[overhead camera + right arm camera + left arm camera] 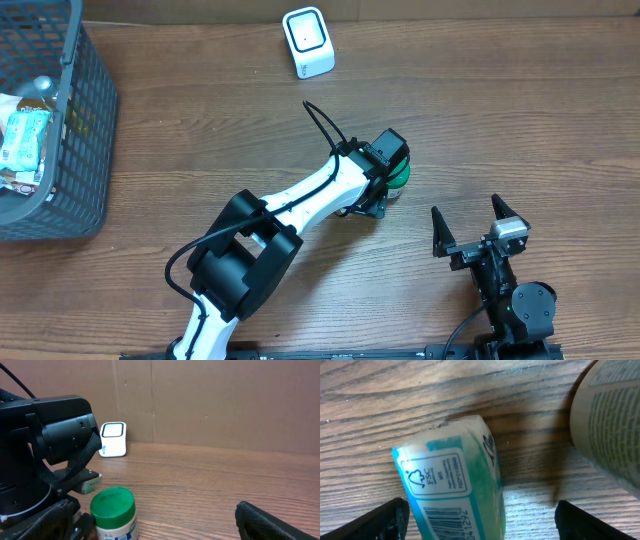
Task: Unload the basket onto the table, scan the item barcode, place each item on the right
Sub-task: 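Lower the tissue pack beside the jar and release it, then move the left gripper back over the grey basket, then reach into the basket and grasp the yellow Vim bottle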
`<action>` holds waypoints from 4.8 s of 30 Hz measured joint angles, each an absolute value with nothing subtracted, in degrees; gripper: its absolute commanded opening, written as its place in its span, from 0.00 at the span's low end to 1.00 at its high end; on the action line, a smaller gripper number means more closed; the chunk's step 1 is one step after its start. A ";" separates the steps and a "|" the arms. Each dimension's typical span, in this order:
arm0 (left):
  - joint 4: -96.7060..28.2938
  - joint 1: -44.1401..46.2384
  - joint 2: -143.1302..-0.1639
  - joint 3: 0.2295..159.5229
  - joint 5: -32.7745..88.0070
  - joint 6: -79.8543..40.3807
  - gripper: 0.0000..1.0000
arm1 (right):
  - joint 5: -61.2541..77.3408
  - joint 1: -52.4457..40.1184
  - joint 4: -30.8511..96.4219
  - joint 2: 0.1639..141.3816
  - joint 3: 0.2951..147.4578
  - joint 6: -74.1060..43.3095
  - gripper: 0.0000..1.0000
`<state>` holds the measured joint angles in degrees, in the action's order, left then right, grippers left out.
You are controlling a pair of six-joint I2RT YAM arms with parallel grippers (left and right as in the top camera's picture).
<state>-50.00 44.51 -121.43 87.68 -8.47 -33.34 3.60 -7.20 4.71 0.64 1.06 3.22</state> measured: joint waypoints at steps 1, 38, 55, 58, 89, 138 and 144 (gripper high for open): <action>-50.19 44.51 -121.43 87.68 -8.47 -33.34 0.99 | 3.57 -7.20 4.71 0.64 1.06 3.22 1.00; -61.10 36.93 -111.39 98.89 -8.84 -31.81 1.00 | 3.60 -7.20 4.73 0.64 1.06 3.22 1.00; -34.89 9.10 -88.99 100.68 -34.96 1.54 1.00 | 3.57 -7.20 4.71 0.62 1.06 3.22 1.00; -32.45 -1.17 -88.71 100.66 -29.43 3.20 1.00 | 3.62 -7.20 4.71 0.62 1.06 3.25 1.00; -55.18 -33.89 -121.12 128.22 18.90 -0.43 0.99 | 3.60 -7.22 4.71 0.62 1.06 3.20 1.00; -58.33 -33.91 -133.14 128.33 10.44 5.10 0.41 | 3.60 -7.20 4.71 0.64 1.06 3.22 1.00; -58.30 -33.89 -133.14 128.60 9.28 4.64 0.25 | 3.57 -7.20 4.73 0.64 1.06 3.25 1.00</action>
